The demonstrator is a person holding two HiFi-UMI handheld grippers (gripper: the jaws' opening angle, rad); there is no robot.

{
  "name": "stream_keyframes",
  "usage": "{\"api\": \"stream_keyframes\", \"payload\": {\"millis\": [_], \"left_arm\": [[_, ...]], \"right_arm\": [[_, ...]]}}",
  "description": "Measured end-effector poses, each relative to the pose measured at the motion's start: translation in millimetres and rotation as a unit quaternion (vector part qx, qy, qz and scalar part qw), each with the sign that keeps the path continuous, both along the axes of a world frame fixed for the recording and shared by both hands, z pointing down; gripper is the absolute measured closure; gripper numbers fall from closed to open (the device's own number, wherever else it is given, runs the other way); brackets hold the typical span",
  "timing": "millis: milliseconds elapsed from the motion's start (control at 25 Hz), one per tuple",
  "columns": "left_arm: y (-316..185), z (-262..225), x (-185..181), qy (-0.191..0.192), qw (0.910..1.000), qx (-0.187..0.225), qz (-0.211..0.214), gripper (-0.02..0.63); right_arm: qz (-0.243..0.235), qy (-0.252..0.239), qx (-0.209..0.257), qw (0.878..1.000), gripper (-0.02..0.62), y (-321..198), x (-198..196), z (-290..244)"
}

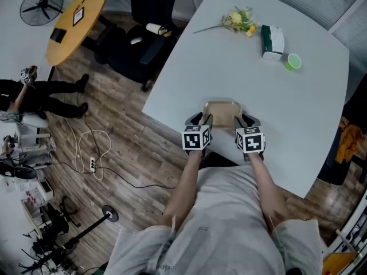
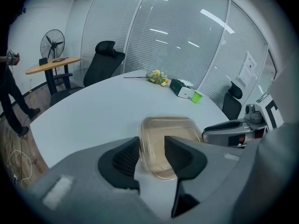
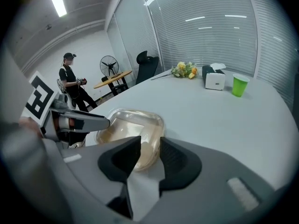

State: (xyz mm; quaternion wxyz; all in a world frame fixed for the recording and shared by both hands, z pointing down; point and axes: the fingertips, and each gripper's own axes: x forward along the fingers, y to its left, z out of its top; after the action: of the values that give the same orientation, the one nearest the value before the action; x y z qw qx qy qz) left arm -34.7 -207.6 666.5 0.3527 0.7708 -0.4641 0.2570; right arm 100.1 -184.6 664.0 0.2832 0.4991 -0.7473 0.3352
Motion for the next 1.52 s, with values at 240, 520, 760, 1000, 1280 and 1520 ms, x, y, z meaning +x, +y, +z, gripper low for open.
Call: {"api": "stream_keyframes", "payload": {"millis": [240, 520, 760, 1000, 1280, 1520], "left_arm": [[-2, 0, 1, -0.02, 0.9997, 0.015, -0.002, 0.424], [4, -5, 26, 0.01, 0.9991, 0.004, 0.041, 0.445], [5, -6, 21, 0.01, 0.9993, 0.008, 0.034, 0.439], [6, -7, 15, 0.011, 0.9995, 0.012, 0.026, 0.442], [6, -8, 18, 0.022, 0.9993, 0.011, 0.027, 0.462], [7, -8, 26, 0.026, 0.9991, 0.009, 0.033, 0.462]], "right_arm": [[-0.016, 0.054, 0.023, 0.998, 0.47, -2, -5, -2], [-0.089, 0.076, 0.034, 0.993, 0.588, 11, -37, -3], [-0.025, 0.037, 0.045, 0.998, 0.54, 2, -10, -21], [0.067, -0.037, 0.001, 0.997, 0.428, 10, 26, -8], [0.082, -0.11, -0.035, 0.99, 0.416, 17, 20, -1], [0.078, -0.11, -0.037, 0.99, 0.433, 20, 24, -2]]}}
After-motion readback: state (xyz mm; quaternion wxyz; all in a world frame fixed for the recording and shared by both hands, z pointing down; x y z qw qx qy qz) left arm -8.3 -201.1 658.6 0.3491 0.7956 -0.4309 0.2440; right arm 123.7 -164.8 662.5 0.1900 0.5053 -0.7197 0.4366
